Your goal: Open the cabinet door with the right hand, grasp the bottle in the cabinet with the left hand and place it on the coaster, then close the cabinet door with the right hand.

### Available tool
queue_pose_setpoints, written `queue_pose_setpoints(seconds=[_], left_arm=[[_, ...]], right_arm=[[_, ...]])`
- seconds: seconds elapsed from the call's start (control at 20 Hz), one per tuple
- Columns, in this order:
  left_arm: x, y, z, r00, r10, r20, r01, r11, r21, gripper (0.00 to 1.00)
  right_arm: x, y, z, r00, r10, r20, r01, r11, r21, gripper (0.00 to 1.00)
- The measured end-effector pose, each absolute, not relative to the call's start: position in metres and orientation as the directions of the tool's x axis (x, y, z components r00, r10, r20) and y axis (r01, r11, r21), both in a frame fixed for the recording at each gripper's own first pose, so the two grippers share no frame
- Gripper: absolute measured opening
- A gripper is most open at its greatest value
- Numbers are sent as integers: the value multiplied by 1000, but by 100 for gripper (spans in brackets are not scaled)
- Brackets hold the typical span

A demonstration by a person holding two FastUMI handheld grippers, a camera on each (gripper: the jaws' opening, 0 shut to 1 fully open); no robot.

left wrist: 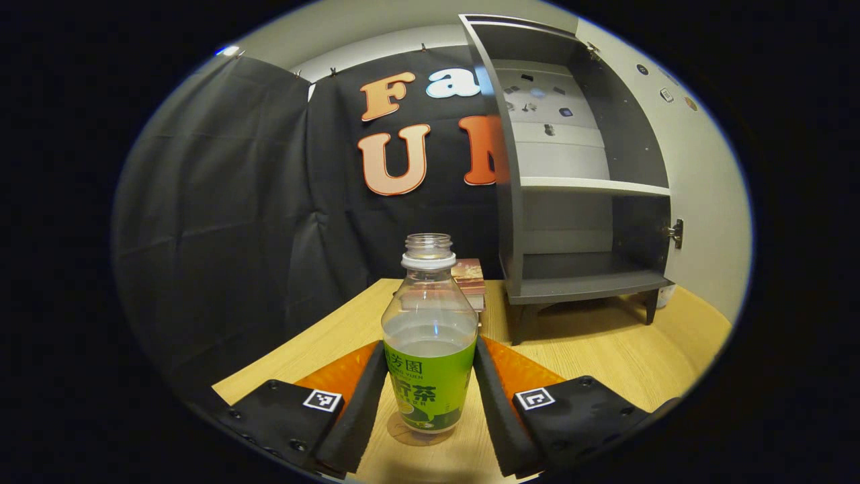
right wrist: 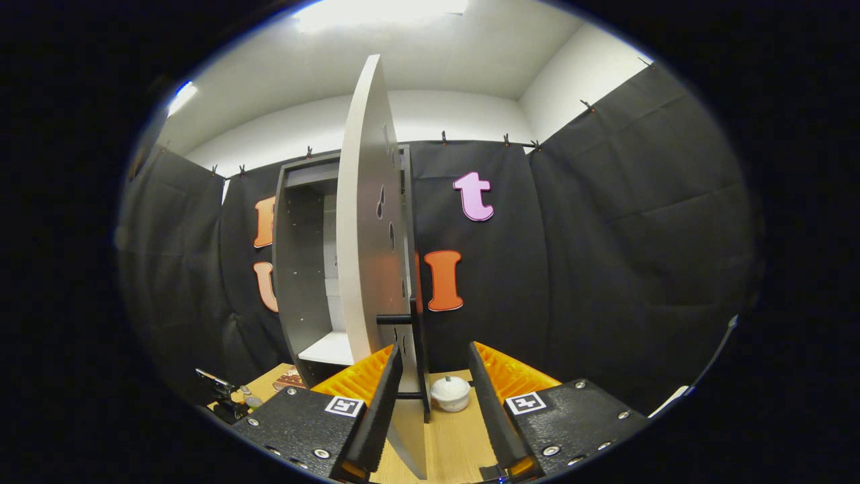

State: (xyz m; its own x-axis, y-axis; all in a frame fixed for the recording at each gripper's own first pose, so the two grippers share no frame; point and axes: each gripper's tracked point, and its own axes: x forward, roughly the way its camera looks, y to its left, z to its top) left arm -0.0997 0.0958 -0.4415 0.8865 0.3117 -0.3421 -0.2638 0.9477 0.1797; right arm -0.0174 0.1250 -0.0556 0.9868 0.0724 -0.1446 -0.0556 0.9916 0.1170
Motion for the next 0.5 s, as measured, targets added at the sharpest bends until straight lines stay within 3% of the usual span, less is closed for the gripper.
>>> queue_pose_setpoints(seconds=[0.1, 0.15, 0.5], left_arm=[[-97, 102, -453, 883, 319, -345, -271, 946, 180, 79], [-97, 104, -459, 882, 317, -348, -271, 946, 176, 79], [-97, 111, -488, 872, 303, -384, -253, 951, 175, 79]], right_arm=[[-22, 124, -54, 987, 54, -150, -40, 995, 96, 67], [-24, 125, -54, 987, 50, -154, -37, 995, 90, 63], [-28, 132, -54, 985, 36, -169, -20, 995, 95, 63]])
